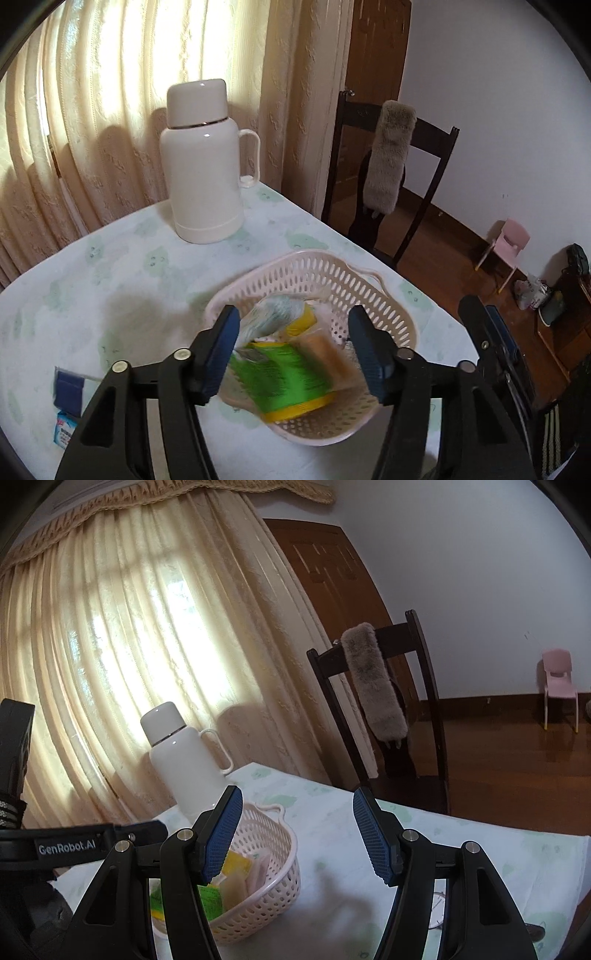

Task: Organize snacks
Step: 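Release the white bag into the pink basket with the left tool, then move the left tool to the purple wrapped candy and grasp it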

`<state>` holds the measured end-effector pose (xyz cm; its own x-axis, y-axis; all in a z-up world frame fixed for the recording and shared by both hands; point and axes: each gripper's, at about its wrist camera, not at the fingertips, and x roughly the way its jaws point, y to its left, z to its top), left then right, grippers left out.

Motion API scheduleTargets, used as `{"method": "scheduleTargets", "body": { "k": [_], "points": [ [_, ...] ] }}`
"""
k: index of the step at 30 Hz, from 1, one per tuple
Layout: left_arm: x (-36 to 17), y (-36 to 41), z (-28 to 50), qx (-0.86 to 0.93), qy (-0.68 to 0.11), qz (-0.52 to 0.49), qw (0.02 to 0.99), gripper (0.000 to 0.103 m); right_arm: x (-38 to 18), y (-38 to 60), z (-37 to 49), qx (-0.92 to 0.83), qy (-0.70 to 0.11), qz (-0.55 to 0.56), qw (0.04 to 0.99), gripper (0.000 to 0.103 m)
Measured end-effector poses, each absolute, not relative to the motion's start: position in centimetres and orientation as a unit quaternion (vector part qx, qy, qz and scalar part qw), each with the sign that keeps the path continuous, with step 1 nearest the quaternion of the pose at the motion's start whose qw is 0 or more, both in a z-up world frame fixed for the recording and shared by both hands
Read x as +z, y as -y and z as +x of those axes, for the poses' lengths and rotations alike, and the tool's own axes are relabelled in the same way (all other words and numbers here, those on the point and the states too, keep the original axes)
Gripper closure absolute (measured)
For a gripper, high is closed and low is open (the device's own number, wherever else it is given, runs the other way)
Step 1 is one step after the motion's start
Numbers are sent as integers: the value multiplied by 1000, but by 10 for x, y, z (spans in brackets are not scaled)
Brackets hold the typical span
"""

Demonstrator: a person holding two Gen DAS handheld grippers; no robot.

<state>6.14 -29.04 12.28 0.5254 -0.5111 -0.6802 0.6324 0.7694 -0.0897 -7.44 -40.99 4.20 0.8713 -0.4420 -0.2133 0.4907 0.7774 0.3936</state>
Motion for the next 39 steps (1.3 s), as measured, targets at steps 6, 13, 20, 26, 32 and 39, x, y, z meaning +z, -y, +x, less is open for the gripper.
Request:
{"method": "scheduleTargets", "body": {
  "k": [6,13,20,26,32,39],
  "points": [
    [127,266,65,-303,-357,79,880,44,42,410,-75,-246,-53,223,942,40],
    [139,215,67,-263,-350,55,897,40,43,407,-75,-242,-52,215,945,39],
    [149,151,70,-207,-349,19,914,37,44,406,-75,-239,-52,212,946,39],
    [145,107,67,-173,-356,-1,918,28,44,402,-75,-238,-53,204,948,39],
    [122,72,60,-138,-386,-10,912,28,43,400,-73,-236,-57,196,950,39],
    [90,38,44,-103,-423,-7,900,28,42,398,-72,-233,-61,188,952,39]
  ]
}}
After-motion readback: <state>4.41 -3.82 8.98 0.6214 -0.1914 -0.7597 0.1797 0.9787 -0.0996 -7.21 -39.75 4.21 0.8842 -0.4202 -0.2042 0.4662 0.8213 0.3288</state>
